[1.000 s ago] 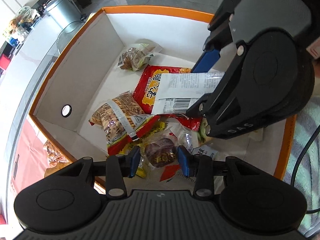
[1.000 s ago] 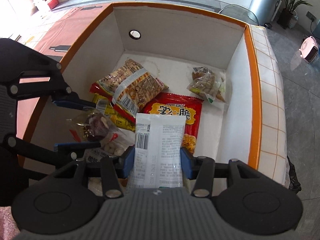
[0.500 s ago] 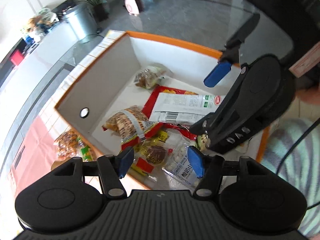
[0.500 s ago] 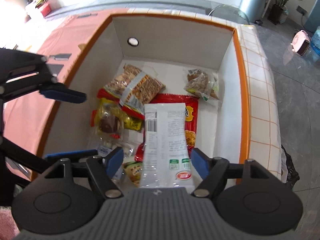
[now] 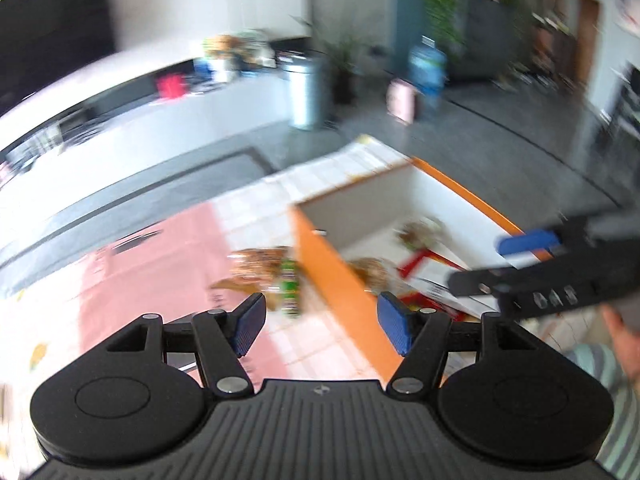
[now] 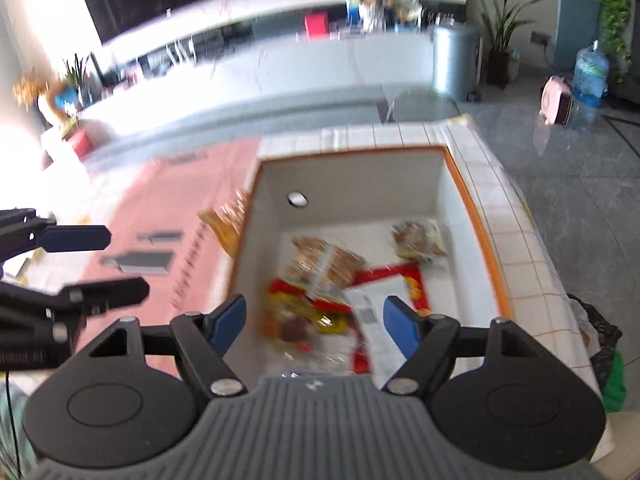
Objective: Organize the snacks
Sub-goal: 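Open both grippers to drop the candy and white bar into the box, then move both grippers back toward the remaining snacks beside the box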
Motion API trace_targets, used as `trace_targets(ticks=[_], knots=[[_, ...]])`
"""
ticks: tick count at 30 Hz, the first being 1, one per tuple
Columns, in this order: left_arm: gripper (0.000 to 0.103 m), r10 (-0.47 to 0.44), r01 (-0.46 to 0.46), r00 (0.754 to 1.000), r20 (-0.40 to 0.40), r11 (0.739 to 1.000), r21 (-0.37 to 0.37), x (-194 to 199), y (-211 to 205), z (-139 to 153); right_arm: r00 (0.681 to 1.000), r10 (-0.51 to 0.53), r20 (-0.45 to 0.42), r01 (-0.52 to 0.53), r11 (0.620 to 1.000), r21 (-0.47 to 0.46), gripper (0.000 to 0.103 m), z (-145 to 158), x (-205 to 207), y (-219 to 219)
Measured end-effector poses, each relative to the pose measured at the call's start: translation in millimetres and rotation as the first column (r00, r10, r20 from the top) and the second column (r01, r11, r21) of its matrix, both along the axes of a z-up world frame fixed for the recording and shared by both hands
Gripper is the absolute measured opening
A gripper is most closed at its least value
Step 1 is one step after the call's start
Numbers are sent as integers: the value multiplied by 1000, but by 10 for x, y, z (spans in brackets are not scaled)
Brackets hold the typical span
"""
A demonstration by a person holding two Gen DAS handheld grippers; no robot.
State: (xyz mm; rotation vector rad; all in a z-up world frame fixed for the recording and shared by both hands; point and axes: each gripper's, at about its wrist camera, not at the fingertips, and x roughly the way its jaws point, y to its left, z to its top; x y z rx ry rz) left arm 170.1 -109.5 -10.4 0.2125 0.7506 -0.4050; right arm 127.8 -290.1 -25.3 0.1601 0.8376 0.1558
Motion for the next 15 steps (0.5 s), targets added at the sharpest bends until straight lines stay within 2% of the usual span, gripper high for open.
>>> trace_targets(ticks=[3, 6, 10, 15], knots=[[78, 71, -69, 997, 22, 995, -74, -26, 261, 28, 998, -32, 53, 30, 999, 36, 73, 63, -105, 243], [78, 75, -71, 997, 25, 988, -135, -56, 457, -40, 995, -60, 79, 57, 998, 39, 73, 43, -189, 522], [78, 124, -123, 992, -3, 980, -159, -39, 674, -133, 993, -79, 88, 77, 997, 28, 73, -78, -278, 826], [78, 121, -122, 993, -16, 975, -184, -10, 884, -225, 989, -71, 130, 75, 997, -24, 73, -204, -325, 1106]])
